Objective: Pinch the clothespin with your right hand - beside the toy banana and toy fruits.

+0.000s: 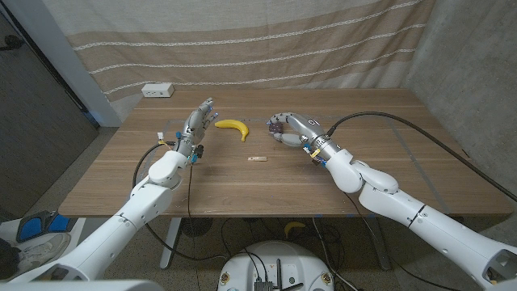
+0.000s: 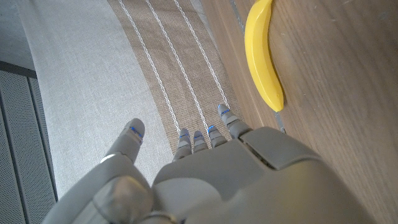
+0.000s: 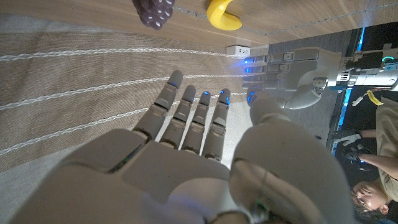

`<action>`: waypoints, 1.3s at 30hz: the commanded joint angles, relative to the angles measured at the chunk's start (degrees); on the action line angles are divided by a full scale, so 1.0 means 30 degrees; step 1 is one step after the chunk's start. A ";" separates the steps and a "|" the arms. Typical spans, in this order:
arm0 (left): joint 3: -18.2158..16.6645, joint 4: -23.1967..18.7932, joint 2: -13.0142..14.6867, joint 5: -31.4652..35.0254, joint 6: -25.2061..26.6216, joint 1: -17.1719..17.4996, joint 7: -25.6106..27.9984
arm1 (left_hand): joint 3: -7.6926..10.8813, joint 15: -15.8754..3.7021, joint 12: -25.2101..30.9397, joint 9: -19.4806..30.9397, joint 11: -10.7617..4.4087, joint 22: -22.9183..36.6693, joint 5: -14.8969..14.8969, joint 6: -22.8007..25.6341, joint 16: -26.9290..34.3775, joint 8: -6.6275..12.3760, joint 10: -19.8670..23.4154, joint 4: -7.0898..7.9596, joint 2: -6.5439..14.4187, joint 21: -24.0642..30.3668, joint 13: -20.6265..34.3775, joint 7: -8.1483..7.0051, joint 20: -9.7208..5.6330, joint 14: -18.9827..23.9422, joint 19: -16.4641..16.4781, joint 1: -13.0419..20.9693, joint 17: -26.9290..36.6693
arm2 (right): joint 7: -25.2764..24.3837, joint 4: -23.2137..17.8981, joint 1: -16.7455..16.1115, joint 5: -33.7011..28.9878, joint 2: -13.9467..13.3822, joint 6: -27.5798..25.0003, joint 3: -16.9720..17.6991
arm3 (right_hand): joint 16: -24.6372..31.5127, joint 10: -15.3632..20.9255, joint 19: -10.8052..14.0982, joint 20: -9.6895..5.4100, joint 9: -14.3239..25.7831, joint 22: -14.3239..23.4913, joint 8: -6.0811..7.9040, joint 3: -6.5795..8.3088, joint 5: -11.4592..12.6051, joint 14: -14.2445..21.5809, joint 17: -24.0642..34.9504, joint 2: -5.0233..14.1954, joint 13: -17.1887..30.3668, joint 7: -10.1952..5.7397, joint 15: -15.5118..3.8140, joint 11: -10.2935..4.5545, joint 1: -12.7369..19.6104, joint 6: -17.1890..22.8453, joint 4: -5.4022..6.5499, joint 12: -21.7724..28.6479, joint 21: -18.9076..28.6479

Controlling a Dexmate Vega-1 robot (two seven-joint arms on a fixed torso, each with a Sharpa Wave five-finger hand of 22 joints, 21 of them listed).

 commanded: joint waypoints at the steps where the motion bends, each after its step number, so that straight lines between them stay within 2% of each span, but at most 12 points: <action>1: -0.0033 -0.0162 0.0055 -0.0006 -0.0027 0.0142 0.0028 | 0.0073 -0.0074 0.0090 0.0057 0.0059 0.0098 0.0051 0.0085 0.0068 0.0054 0.0066 -0.0079 0.0730 -0.0009 0.0092 -0.0051 -0.0019 0.0086 0.0156 0.0228 0.0057 | -0.0031 0.0240 0.0101 -0.0375 0.0195 -0.0271 -0.0357 | 0.0117 0.0042 0.0273 -0.0060 0.0075 0.0088 0.0047 0.0030 0.0039 0.0059 0.0077 -0.0131 0.0069 -0.0110 -0.2607 -0.0183 0.0436 0.0180 -0.0192 -0.0072 0.0167; 7: -0.0024 -0.0169 0.0081 -0.0017 -0.0036 0.0156 -0.0044 | 0.0063 -0.0050 0.0093 0.0057 0.0036 0.0098 0.0053 0.0134 0.0071 0.0071 0.0075 -0.0086 0.0720 -0.0010 0.0092 -0.0055 -0.0023 0.0101 0.0160 0.0218 0.0059 | -0.0124 0.0499 0.0231 -0.0614 0.0408 -0.0417 -0.0638 | 0.0145 0.0077 0.0543 -0.0202 0.0075 0.0083 0.0025 -0.0033 -0.0018 0.0159 0.0032 -0.0519 0.0082 -0.0280 -0.2725 -0.0460 0.1181 0.0279 -0.0304 -0.0103 0.0263; 17: -0.0010 -0.0067 0.0062 -0.0088 -0.0098 0.0174 -0.0177 | 0.0058 -0.0025 0.0123 0.0056 0.0097 0.0099 0.0060 0.0605 0.0078 0.0219 0.0165 0.0001 0.0681 -0.0011 0.0091 0.0027 -0.0023 0.0096 0.0173 0.0073 0.0101 | -0.0753 0.1077 0.0362 -0.0664 0.0732 -0.0174 -0.0915 | 0.0240 0.0211 0.0755 -0.0272 0.0086 0.0084 0.0140 -0.0367 -0.0053 0.0293 0.0045 -0.0967 0.0102 -0.0464 -0.2952 -0.0586 0.1553 0.0743 -0.0124 -0.0105 0.0336; 22: -0.0073 -0.0150 0.0054 -0.0095 -0.0127 0.0287 -0.0040 | 0.0041 -0.0036 0.0127 0.0055 0.0126 0.0100 0.0057 0.0684 0.0083 0.0226 0.0185 0.0033 0.0637 -0.0012 0.0091 0.0043 -0.0025 0.0101 0.0176 0.0005 0.0114 | -0.1172 0.1369 0.0421 -0.0930 0.0941 -0.0138 -0.1154 | 0.0387 0.0489 0.0959 -0.0373 0.0103 0.0088 0.0184 -0.0433 0.0018 0.0554 0.0085 -0.1170 0.0141 -0.0633 -0.3178 -0.0768 0.2303 0.0988 -0.0203 -0.0033 0.0412; 28: -0.0118 -0.0185 -0.0012 -0.0125 -0.0057 0.0376 0.0174 | 0.0088 -0.0016 0.0145 0.0053 0.0112 0.0099 0.0074 0.0704 0.0090 0.0201 0.0247 0.0010 0.0681 -0.0012 0.0091 0.0028 0.0005 0.0156 0.0183 0.0031 0.0092 | -0.1225 0.1517 0.0572 -0.1093 0.1051 -0.0288 -0.1325 | 0.0411 0.0528 0.0999 -0.0429 0.0112 0.0091 0.0187 -0.0427 0.0032 0.0543 0.0120 -0.1165 0.0180 -0.0694 -0.3231 -0.0802 0.2655 0.1053 -0.0190 -0.0021 0.0429; 39: -0.0197 -0.0073 -0.0178 -0.0235 -0.0208 0.0468 0.0303 | 0.0166 0.0042 0.0158 0.0052 0.0096 0.0100 0.0092 0.0711 0.0100 0.0155 0.0319 -0.0033 0.0730 0.0007 0.0092 -0.0047 0.0061 0.0268 0.0245 0.0079 0.0065 | -0.0819 0.1963 0.0927 -0.1145 0.1219 -0.0384 -0.1772 | 0.0515 0.0528 0.1063 -0.0557 0.0127 0.0098 0.0115 -0.0630 -0.0019 0.0535 0.0250 -0.1111 0.0230 -0.0639 -0.3156 -0.0771 0.2603 0.0972 0.0082 -0.0031 0.0460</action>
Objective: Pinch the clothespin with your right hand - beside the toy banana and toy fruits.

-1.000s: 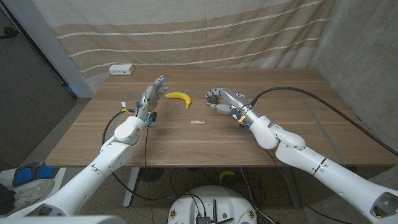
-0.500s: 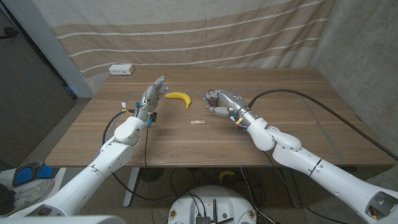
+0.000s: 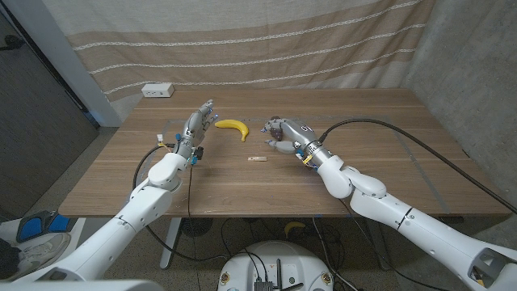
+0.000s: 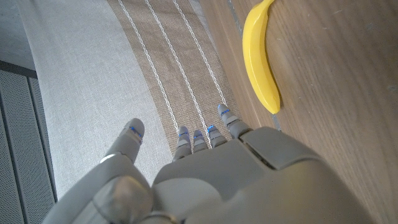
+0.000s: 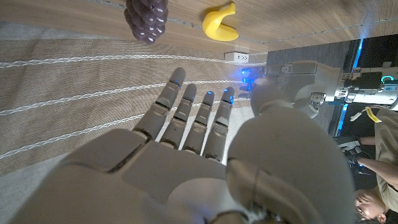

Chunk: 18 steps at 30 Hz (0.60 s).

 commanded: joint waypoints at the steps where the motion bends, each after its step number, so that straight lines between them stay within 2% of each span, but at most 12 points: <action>1: -0.0092 0.0089 -0.0175 -0.0133 -0.0155 0.0132 0.0177 | 0.0168 -0.0038 0.0063 0.0051 -0.0022 0.0100 0.0093 0.0123 0.0098 0.0014 0.0037 -0.0037 0.0731 0.0010 0.0092 -0.0151 -0.0013 0.0144 0.0182 0.0081 0.0064 | 0.0172 0.0592 0.0399 -0.0165 0.0276 -0.0128 -0.0519 | 0.0099 0.0088 0.0179 -0.0094 0.0033 0.0099 0.0113 -0.0087 -0.0025 0.0156 0.0082 0.0204 0.0059 0.0042 -0.3056 0.0014 0.0002 0.0089 0.0113 0.0049 0.0106; 4: -0.0119 0.0179 -0.0267 -0.0165 -0.0325 0.0158 0.0176 | 0.0178 -0.0014 0.0064 0.0052 -0.0019 0.0101 0.0093 0.0141 0.0124 0.0009 0.0050 -0.0001 0.0754 0.0014 0.0093 -0.0145 0.0002 0.0201 0.0198 0.0050 0.0081 | 0.0294 0.0748 0.0523 -0.0145 0.0328 -0.0102 -0.0648 | 0.0109 0.0088 0.0174 -0.0111 0.0036 0.0100 0.0105 -0.0078 -0.0019 0.0127 0.0110 0.0279 0.0074 0.0019 -0.3106 -0.0009 0.0103 0.0093 0.0112 0.0048 0.0107; 7: -0.0171 0.0227 -0.0369 -0.0201 -0.0435 0.0202 0.0277 | 0.0187 0.0061 0.0109 0.0058 -0.0006 0.0111 0.0114 0.0292 0.0217 0.0029 0.0221 0.0438 0.1056 0.0055 0.0094 -0.0122 0.0096 0.0309 0.0308 -0.0235 0.0205 | 0.0248 0.1085 0.0729 -0.0228 0.0484 -0.0061 -0.0818 | 0.0122 0.0064 0.0174 -0.0134 0.0039 0.0101 0.0086 -0.0089 -0.0022 0.0116 0.0128 0.0310 0.0084 0.0025 -0.3092 -0.0003 0.0182 0.0067 0.0110 0.0036 0.0109; 11: -0.0228 0.0163 -0.0416 -0.0273 -0.0374 0.0254 0.0415 | 0.0259 0.0107 0.0112 0.0062 0.0158 0.0119 0.0154 0.0288 0.0260 0.0002 0.0276 0.0741 0.1280 0.0079 0.0096 -0.0030 0.0202 0.0382 0.0374 -0.0368 0.0251 | 0.0322 0.1329 0.0919 -0.0251 0.0605 -0.0091 -0.0986 | 0.0141 0.0082 0.0187 -0.0152 0.0043 0.0103 0.0079 -0.0133 -0.0037 0.0106 0.0150 0.0343 0.0096 0.0057 -0.3060 0.0009 0.0220 0.0079 0.0141 0.0038 0.0117; 18: -0.0306 0.0101 -0.0489 -0.0325 -0.0320 0.0301 0.0625 | 0.1048 0.0267 0.0145 0.0075 0.0406 0.0157 0.0388 0.0633 0.0306 0.0057 0.0534 0.1932 0.1877 0.0136 0.0101 0.0196 0.0457 0.0559 0.0499 -0.0364 0.0290 | 0.0502 0.1655 0.1173 -0.0230 0.0735 -0.0169 -0.1239 | 0.0169 0.0103 0.0181 -0.0167 0.0049 0.0105 0.0063 -0.0203 -0.0060 0.0083 0.0187 0.0407 0.0111 0.0113 -0.3074 0.0027 0.0233 0.0082 0.0204 0.0039 0.0120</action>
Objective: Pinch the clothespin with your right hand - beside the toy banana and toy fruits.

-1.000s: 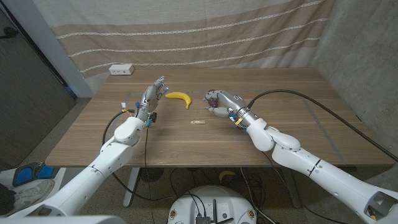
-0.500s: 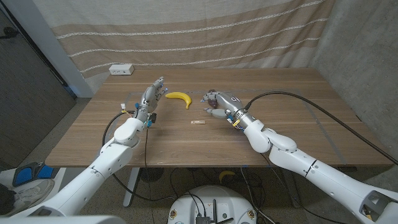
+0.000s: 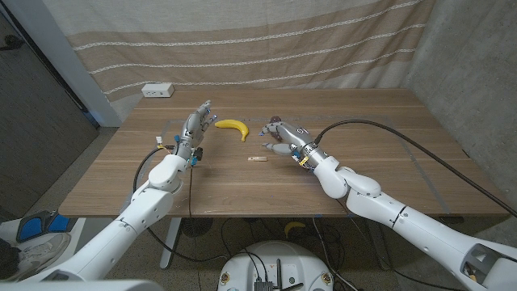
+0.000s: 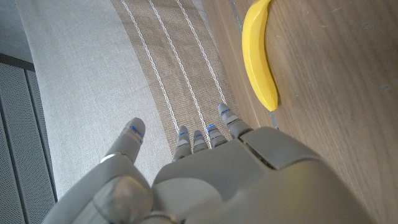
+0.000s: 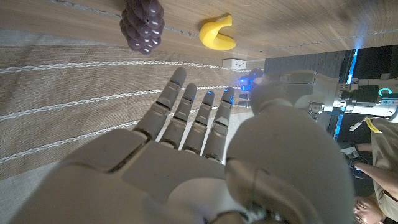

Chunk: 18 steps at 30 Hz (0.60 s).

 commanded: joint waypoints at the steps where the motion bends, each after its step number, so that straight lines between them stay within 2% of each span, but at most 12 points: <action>1: -0.0119 0.0023 -0.0159 -0.0114 -0.0104 0.0094 0.0269 | 0.0656 0.0053 0.0157 0.0075 0.0020 0.0060 0.0269 0.0311 0.0104 0.0058 0.0264 0.0697 0.2055 0.0140 0.0099 0.0157 0.0124 0.0227 0.0167 0.0039 0.0007 | 0.0256 0.0760 0.0538 -0.0032 0.0317 -0.0103 -0.0535 | 0.0108 0.0111 0.0080 -0.0058 0.0053 0.0106 0.0066 -0.0065 -0.0065 0.0088 0.0108 0.0244 0.0051 0.0155 -0.3050 0.0044 0.0053 0.0101 0.0061 0.0039 0.0091; 5: -0.0158 0.0143 -0.0248 -0.0131 -0.0229 0.0053 0.0293 | 0.1953 -0.0038 0.0192 0.0075 -0.0159 0.0038 0.0237 0.0702 0.0035 0.0079 0.0695 0.1223 0.2009 0.0155 0.0085 0.0759 -0.0494 0.0352 0.0279 0.0811 -0.0086 | 0.0423 0.0857 0.0627 -0.0007 0.0328 -0.0218 -0.0643 | 0.0127 0.0117 0.0079 -0.0062 0.0056 0.0107 0.0056 -0.0120 -0.0081 0.0080 0.0129 0.0268 0.0056 0.0201 -0.3023 0.0036 0.0040 0.0104 0.0099 0.0034 0.0094; 8: -0.0153 0.0299 -0.0255 -0.0021 -0.0393 -0.0016 0.0243 | 0.2290 -0.0070 0.0184 0.0074 -0.0067 0.0029 0.0188 0.0799 0.0040 0.0073 0.0789 0.1304 0.2004 0.0170 0.0088 0.0930 -0.0840 0.0447 0.0349 0.1056 -0.0103 | 0.0473 0.0934 0.0694 -0.0069 0.0344 -0.0282 -0.0750 | 0.0138 0.0118 0.0080 -0.0052 0.0058 0.0108 0.0047 -0.0156 -0.0091 0.0075 0.0142 0.0282 0.0057 0.0210 -0.3018 0.0045 0.0036 0.0100 0.0117 0.0028 0.0097; 12: -0.0198 0.0407 -0.0307 -0.0110 -0.0437 -0.0067 0.0207 | 0.2431 -0.0183 0.0199 0.0075 -0.0289 0.0027 0.0153 0.0918 0.0064 0.0084 0.0918 0.1451 0.1946 0.0204 0.0090 0.0844 -0.1026 0.0520 0.0462 0.1149 -0.0081 | 0.0550 0.1134 0.0831 -0.0153 0.0403 -0.0357 -0.0912 | 0.0161 0.0101 0.0061 -0.0044 0.0063 0.0111 0.0028 -0.0244 -0.0109 0.0040 0.0181 0.0356 0.0067 0.0239 -0.2959 0.0096 -0.0053 0.0094 0.0212 0.0013 0.0095; 18: -0.0233 0.0677 -0.0380 -0.0331 -0.0580 -0.0184 -0.0091 | 0.2464 -0.0178 0.0190 0.0075 -0.0235 0.0026 0.0109 0.0952 0.0082 0.0062 0.0981 0.1588 0.1869 0.0206 0.0089 0.0821 -0.0948 0.0569 0.0488 0.1164 -0.0060 | 0.0739 0.1398 0.1047 -0.0287 0.0493 -0.0483 -0.1178 | 0.0183 0.0089 0.0070 -0.0038 0.0068 0.0113 0.0010 -0.0350 -0.0123 0.0000 0.0220 0.0407 0.0079 0.0295 -0.2935 0.0133 -0.0141 0.0094 0.0284 0.0000 0.0105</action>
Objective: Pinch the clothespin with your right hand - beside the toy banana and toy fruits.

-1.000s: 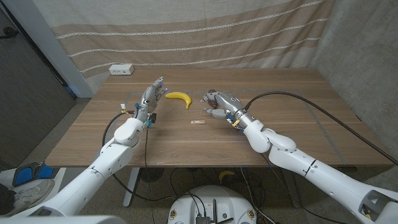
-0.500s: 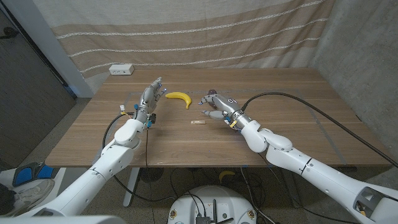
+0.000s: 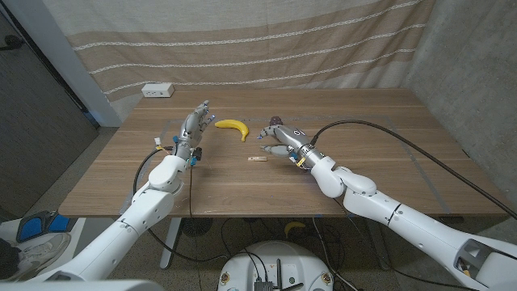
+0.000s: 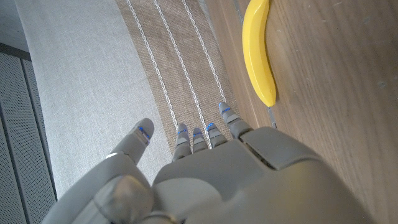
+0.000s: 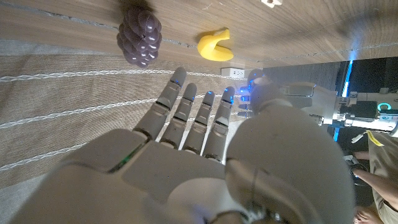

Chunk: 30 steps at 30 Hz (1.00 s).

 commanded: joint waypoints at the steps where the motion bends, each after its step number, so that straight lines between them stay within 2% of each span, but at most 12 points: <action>1: -0.0088 0.0447 -0.0175 -0.0226 -0.0311 -0.0214 -0.0306 | 0.0153 -0.0005 0.0067 0.0075 -0.0149 0.0028 -0.0051 0.0194 0.0090 0.0066 0.0204 0.0136 0.1416 0.0129 0.0089 -0.0014 -0.0026 0.0117 0.0073 0.0282 0.0030 | 0.0406 0.0523 0.0427 -0.0194 0.0174 -0.0276 -0.0505 | 0.0115 0.0015 0.0062 -0.0050 0.0070 0.0019 0.0008 -0.0115 -0.0047 -0.0008 0.0046 0.0130 0.0052 0.0098 -0.2941 0.0051 -0.0065 0.0032 0.0041 -0.0002 0.0103; 2: -0.0091 0.0471 -0.0207 -0.0184 -0.0337 -0.0218 -0.0229 | 0.0109 -0.0046 0.0065 0.0075 -0.0192 0.0028 -0.0076 0.0222 0.0098 0.0070 0.0220 0.0183 0.1347 0.0130 0.0089 -0.0062 -0.0018 0.0122 0.0082 0.0248 0.0045 | 0.0481 0.0559 0.0467 -0.0207 0.0182 -0.0313 -0.0549 | 0.0108 -0.0001 0.0048 -0.0043 0.0071 0.0019 0.0008 -0.0130 -0.0047 -0.0039 0.0050 0.0133 0.0056 0.0106 -0.2950 0.0055 -0.0066 0.0039 0.0042 -0.0009 0.0099; 3: -0.0098 0.0487 -0.0243 -0.0121 -0.0353 -0.0217 -0.0106 | -0.0338 -0.0156 0.0030 0.0082 -0.0269 0.0033 -0.0219 0.0287 0.0152 0.0040 0.0250 0.0679 0.0935 0.0110 0.0103 -0.0168 -0.0030 0.0130 0.0072 -0.0210 0.0170 | 0.0507 0.0635 0.0505 -0.0197 0.0205 -0.0315 -0.0588 | 0.0105 -0.0023 0.0046 -0.0038 0.0071 0.0019 0.0003 -0.0147 -0.0048 -0.0058 0.0054 0.0133 0.0057 0.0116 -0.2957 0.0124 -0.0066 0.0034 0.0041 -0.0020 0.0099; 4: -0.0126 0.0489 -0.0297 -0.0139 -0.0343 -0.0209 0.0003 | -0.0573 -0.0205 0.0021 0.0079 -0.0290 0.0032 -0.0248 0.0316 0.0167 0.0024 0.0289 0.0952 0.0775 0.0096 0.0105 -0.0265 -0.0038 0.0126 0.0063 -0.0498 0.0219 | 0.0565 0.0705 0.0550 -0.0171 0.0219 -0.0308 -0.0625 | 0.0103 -0.0046 0.0034 -0.0026 0.0072 0.0019 -0.0002 -0.0168 -0.0051 -0.0074 0.0058 0.0127 0.0058 0.0106 -0.2965 0.0148 -0.0073 0.0030 0.0042 -0.0031 0.0096; 6: -0.0134 0.0500 -0.0243 -0.0163 -0.0260 -0.0214 -0.0022 | -0.0725 -0.0221 0.0020 0.0075 -0.0316 0.0028 -0.0256 0.0315 0.0159 0.0004 0.0336 0.1076 0.0596 0.0068 0.0104 -0.0295 -0.0024 0.0136 0.0018 -0.0688 0.0222 | 0.0588 0.0799 0.0615 -0.0270 0.0249 -0.0416 -0.0710 | 0.0113 -0.0055 0.0042 -0.0016 0.0073 0.0020 -0.0017 -0.0183 -0.0050 -0.0070 0.0066 0.0148 0.0061 0.0108 -0.2951 0.0152 -0.0082 0.0004 0.0053 -0.0035 0.0100; 14: -0.0116 0.0746 -0.0289 -0.0197 -0.0353 -0.0351 -0.0174 | -0.0911 -0.0253 -0.0012 0.0066 -0.0270 0.0021 -0.0239 0.0227 0.0106 -0.0052 0.0325 0.1155 0.0314 0.0056 0.0103 -0.0413 0.0121 0.0131 0.0024 -0.0928 0.0176 | 0.0784 0.0870 0.0695 -0.0317 0.0235 -0.0616 -0.0933 | 0.0124 -0.0109 0.0064 -0.0033 0.0077 0.0021 -0.0037 -0.0309 -0.0055 -0.0085 0.0073 0.0079 0.0071 0.0148 -0.2929 0.0148 -0.0056 0.0013 0.0006 -0.0068 0.0116; 19: -0.0058 0.0962 -0.0250 -0.0188 -0.0462 -0.0502 -0.0474 | -0.1011 -0.0239 -0.0024 0.0063 -0.0291 0.0019 -0.0221 0.0228 0.0087 -0.0059 0.0326 0.1217 0.0205 0.0051 0.0102 -0.0464 0.0180 0.0132 0.0031 -0.1070 0.0162 | 0.0873 0.0862 0.0705 -0.0520 0.0274 -0.0928 -0.1102 | 0.0039 -0.0199 0.0019 0.0010 0.0080 0.0019 -0.0085 -0.0551 -0.0059 -0.0216 0.0021 -0.0252 0.0096 0.0144 -0.2878 0.0100 -0.0147 -0.0056 -0.0044 -0.0107 0.0102; 22: -0.0036 0.1052 -0.0288 -0.0329 -0.0414 -0.0600 -0.0630 | -0.1045 -0.0202 -0.0036 0.0060 -0.0305 0.0018 -0.0201 0.0249 0.0075 -0.0055 0.0316 0.1253 0.0182 0.0044 0.0102 -0.0512 0.0293 0.0141 0.0025 -0.1143 0.0150 | 0.0598 0.0943 0.0701 -0.0749 0.0314 -0.1007 -0.1209 | -0.0009 -0.0209 0.0036 -0.0002 0.0081 0.0015 -0.0117 -0.0530 0.0022 -0.0186 -0.0054 -0.0369 0.0102 -0.0019 -0.2923 0.0043 0.0200 -0.0102 -0.0246 -0.0121 0.0109; 30: 0.0003 0.1274 -0.0246 -0.0274 -0.0687 -0.0723 -0.0947 | -0.1079 -0.0168 -0.0069 0.0055 -0.0297 0.0016 -0.0140 0.0249 0.0032 -0.0067 0.0272 0.1318 0.0194 0.0036 0.0101 -0.0601 0.0366 0.0131 0.0038 -0.1280 0.0110 | 0.0834 0.1082 0.0879 -0.0975 0.0426 -0.1343 -0.1474 | -0.0040 -0.0278 0.0060 -0.0098 0.0086 0.0011 -0.0179 -0.0623 0.0084 -0.0199 -0.0095 -0.0510 0.0124 -0.0171 -0.3029 -0.0122 0.0444 -0.0231 -0.0309 -0.0157 0.0118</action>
